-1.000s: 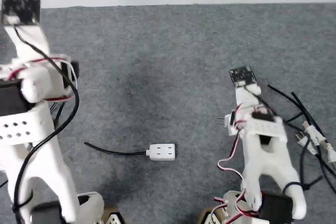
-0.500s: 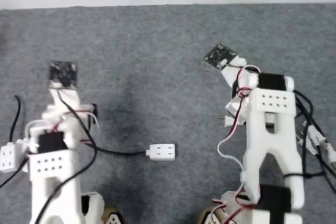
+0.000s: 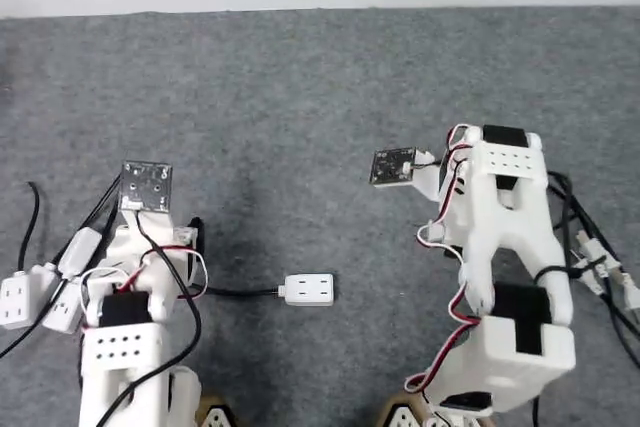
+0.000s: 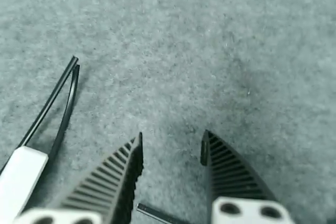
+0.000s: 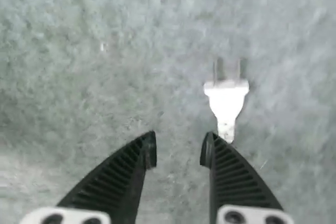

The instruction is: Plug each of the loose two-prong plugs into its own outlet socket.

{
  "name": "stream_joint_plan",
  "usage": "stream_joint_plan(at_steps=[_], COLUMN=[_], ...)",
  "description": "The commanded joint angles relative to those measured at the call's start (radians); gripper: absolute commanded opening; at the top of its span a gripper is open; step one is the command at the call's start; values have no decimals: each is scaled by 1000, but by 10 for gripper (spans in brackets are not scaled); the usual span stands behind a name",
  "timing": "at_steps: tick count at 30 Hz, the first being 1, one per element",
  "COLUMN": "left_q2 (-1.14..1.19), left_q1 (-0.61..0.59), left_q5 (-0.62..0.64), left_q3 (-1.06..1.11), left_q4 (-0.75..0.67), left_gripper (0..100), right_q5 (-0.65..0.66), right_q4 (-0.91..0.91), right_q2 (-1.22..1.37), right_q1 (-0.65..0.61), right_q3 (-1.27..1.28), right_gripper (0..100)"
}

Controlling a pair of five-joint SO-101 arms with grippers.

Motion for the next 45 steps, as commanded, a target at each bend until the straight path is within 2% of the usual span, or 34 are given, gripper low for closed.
stream_joint_plan(at_steps=[1,10,15,21,31,37,40,45], left_q2=[-63,-81,-86,-86,-84,-84,-84,-86], left_q1=[6,15,68,68,71,71,71,71], left_q5=[14,14,12,11,11,11,11,11], left_q3=[12,22,36,38,39,39,39,39], left_q4=[-31,-32,-32,-32,-32,-32,-32,-32], left_gripper=[174,174,174,174,174,174,174,174], right_q5=[95,68,48,12,8,6,9,14], right_q4=[8,16,25,74,21,-21,-33,-33], right_q2=[30,269,285,246,337,386,410,446], right_q1=[5,-28,-51,-61,-59,-50,-48,-44], right_q3=[-91,-238,-284,-354,-339,-338,-338,-344], right_gripper=[147,147,147,147,150,258,257,197])
